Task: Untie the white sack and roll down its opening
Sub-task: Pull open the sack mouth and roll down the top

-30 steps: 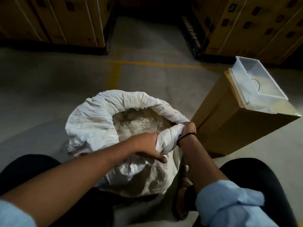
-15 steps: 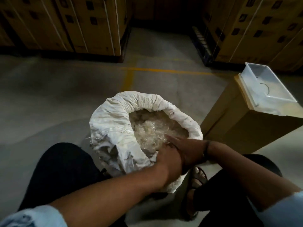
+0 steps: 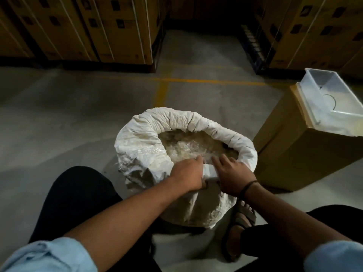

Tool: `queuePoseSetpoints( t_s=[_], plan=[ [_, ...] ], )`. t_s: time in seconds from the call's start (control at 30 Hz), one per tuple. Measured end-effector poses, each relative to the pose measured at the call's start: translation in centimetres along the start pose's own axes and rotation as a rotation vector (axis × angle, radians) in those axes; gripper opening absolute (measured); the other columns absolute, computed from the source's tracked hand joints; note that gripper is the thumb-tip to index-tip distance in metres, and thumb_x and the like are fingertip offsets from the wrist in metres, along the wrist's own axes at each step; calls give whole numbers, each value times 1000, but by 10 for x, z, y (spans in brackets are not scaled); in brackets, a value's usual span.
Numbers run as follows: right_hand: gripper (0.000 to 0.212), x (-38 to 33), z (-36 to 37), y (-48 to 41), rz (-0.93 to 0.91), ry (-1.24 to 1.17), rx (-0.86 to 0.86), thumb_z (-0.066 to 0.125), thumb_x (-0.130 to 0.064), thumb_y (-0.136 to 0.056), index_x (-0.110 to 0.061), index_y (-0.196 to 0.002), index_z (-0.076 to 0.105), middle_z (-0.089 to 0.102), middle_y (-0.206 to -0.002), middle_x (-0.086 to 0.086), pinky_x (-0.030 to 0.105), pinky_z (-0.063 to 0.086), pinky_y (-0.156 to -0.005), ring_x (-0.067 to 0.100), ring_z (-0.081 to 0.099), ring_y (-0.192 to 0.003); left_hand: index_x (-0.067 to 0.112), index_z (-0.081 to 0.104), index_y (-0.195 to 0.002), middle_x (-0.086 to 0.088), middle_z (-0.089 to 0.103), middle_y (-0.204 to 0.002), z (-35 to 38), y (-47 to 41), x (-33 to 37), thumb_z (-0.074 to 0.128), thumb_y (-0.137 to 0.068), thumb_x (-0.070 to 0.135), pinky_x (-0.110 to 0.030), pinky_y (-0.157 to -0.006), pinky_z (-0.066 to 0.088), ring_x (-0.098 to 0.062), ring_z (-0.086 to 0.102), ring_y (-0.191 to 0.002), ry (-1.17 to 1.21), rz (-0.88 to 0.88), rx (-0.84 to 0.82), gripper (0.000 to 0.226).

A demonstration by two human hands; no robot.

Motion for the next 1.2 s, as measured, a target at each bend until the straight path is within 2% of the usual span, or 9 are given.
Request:
queuePoseSetpoints(
  t_s=[0.13, 0.23, 0.4, 0.57, 0.63, 0.77, 0.87, 1.0, 1.2],
  plan=[
    [93, -14, 6, -1, -78, -125, -110, 64, -50, -68, -14, -146, 29, 49, -140, 6, 40, 37, -104, 26, 45, -129, 12, 58, -116, -7, 72, -103, 14, 5, 18, 67, -85, 18, -37, -79, 49, -26, 70, -91, -243, 245, 130, 32],
    [123, -6, -1, -6, 56, -571, -313, 81, -52, -62, -13, -153, 8, 65, -122, 7, 25, 45, -89, 23, 61, -112, 11, 62, -113, -6, 71, -101, 16, 9, 28, 58, -89, 14, -35, -82, 45, -22, 67, -90, -384, 362, 242, 25],
    [52, -15, 5, -8, 94, -322, -269, 66, -50, -75, -25, -119, 51, 68, -113, 6, 33, 53, -80, 27, 66, -102, 6, 29, -148, -17, 36, -149, 12, 9, 13, 80, -71, 56, -49, -115, 25, -36, 36, -137, -273, 220, -163, 106],
    [48, 0, 11, -10, 263, -279, -241, 60, -48, -82, -21, -122, 57, 67, -115, 8, 35, 54, -80, 27, 67, -101, 14, 6, -158, -14, 27, -161, 9, 4, -51, 83, -54, 70, -48, -123, 12, -33, 23, -148, -273, 177, -277, 141],
    [47, 3, 11, -11, 313, -303, -279, 61, -46, -82, -16, -117, 59, 66, -116, 10, 35, 53, -80, 29, 66, -104, 10, 17, -155, -13, 41, -152, 13, 4, -65, 81, -61, 65, -47, -122, 17, -31, 35, -141, -381, 193, -232, 126],
    [59, -4, 1, -11, 201, -220, -312, 63, -44, -79, -22, -131, 48, 60, -129, 7, 37, 51, -88, 28, 61, -113, 15, 49, -120, -6, 66, -115, 8, -3, -50, 67, -79, 17, -40, -98, 41, -27, 61, -108, -417, 311, 13, 45],
    [98, -28, -6, -15, -56, -163, -225, 65, -55, -73, -23, -152, 16, 40, -149, 4, 44, 37, -109, 27, 41, -135, 19, 56, -113, -2, 69, -108, -8, -9, -48, 67, -80, 17, -38, -81, 49, -26, 67, -98, -318, 314, 96, 35],
    [118, -49, 1, -27, -15, -380, -122, 73, -63, -64, -22, -153, 6, 52, -138, 8, 42, 51, -92, 33, 59, -114, 24, 63, -113, -1, 70, -107, -33, -10, -48, 62, -80, 20, -35, -74, 50, -28, 69, -97, -295, 279, 161, 33],
    [47, -47, -1, -35, 55, -201, 51, 56, -28, -84, -17, -126, 40, 67, -98, 10, 37, 44, -58, 38, 68, -81, 28, 53, -133, -3, 69, -121, -32, -10, -52, 57, -85, 20, -37, -85, 47, -27, 65, -108, -195, 256, 83, 48]
  ],
)
Point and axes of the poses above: each hand's wrist, its own y-axis away from the middle knuckle, its own z-axis out of the palm, x = y × z, the point moved 4 cm from there along -y, towards the middle knuckle
